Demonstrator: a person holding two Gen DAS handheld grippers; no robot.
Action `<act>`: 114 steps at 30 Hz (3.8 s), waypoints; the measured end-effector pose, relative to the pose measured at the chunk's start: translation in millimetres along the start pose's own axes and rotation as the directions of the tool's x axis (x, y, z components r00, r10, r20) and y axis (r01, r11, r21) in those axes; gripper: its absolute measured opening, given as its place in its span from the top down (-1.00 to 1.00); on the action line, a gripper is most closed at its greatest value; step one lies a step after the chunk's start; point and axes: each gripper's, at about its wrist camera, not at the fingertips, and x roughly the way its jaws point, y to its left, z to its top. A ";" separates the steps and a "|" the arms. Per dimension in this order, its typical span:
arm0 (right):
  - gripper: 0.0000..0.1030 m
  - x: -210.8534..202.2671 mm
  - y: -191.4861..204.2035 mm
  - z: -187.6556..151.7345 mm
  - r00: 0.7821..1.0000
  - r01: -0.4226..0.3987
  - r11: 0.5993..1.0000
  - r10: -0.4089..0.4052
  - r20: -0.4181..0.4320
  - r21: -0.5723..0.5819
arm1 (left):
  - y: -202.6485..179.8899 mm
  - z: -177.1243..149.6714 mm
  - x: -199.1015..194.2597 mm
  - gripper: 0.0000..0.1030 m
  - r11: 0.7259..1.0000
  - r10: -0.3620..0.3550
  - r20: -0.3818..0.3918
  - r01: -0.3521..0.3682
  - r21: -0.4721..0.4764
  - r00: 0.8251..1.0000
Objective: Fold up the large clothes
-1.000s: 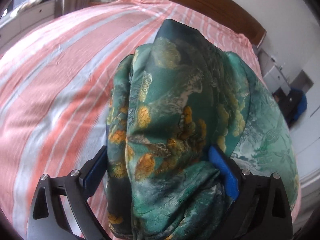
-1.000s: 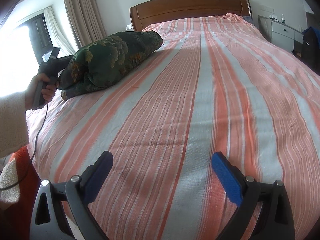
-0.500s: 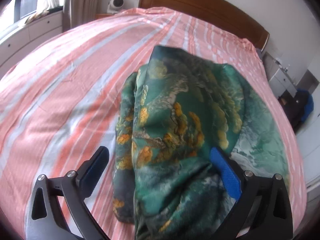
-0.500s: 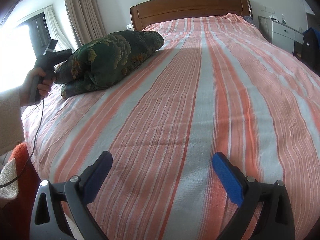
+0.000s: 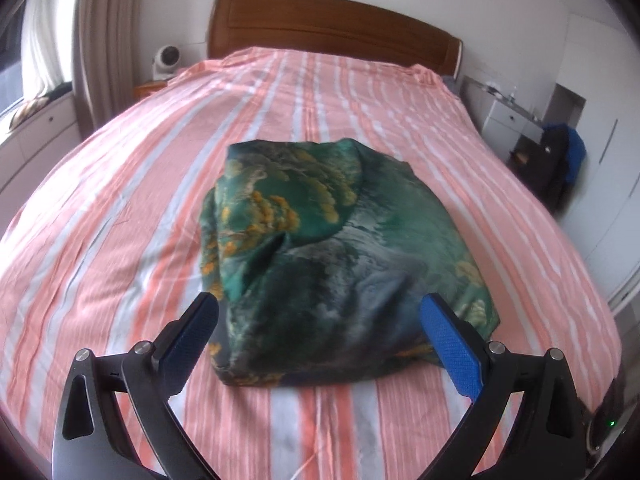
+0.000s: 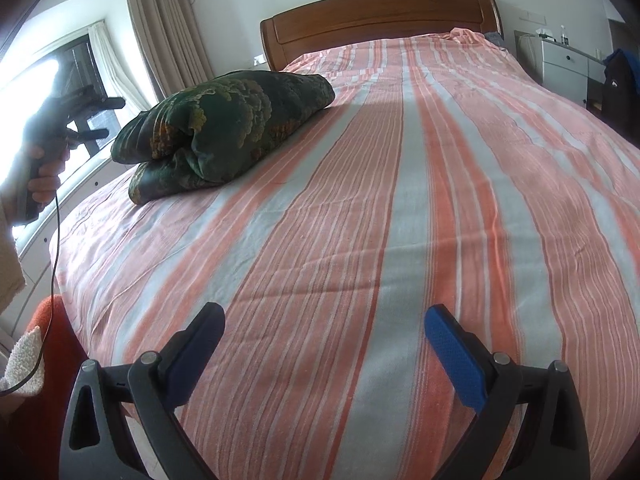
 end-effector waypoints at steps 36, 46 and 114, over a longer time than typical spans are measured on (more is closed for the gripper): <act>-0.93 -0.6 0.7 0.0 1.000 -0.001 1.000 0.001 -0.004 0.001 | 40.0 -43.7 7.5 -0.97 0.996 0.039 -0.164 -0.053 -0.078 0.986; -0.93 -2.6 2.3 0.0 1.000 0.011 1.000 -0.011 0.008 0.000 | 71.7 30.3 -11.4 -0.97 0.979 -0.102 -0.080 0.086 -0.187 0.992; -0.99 144.0 57.2 283.5 0.990 -0.135 0.989 0.137 -0.019 0.067 | 14.5 -12.0 -7.4 -0.98 0.989 0.146 0.116 -0.149 0.017 0.982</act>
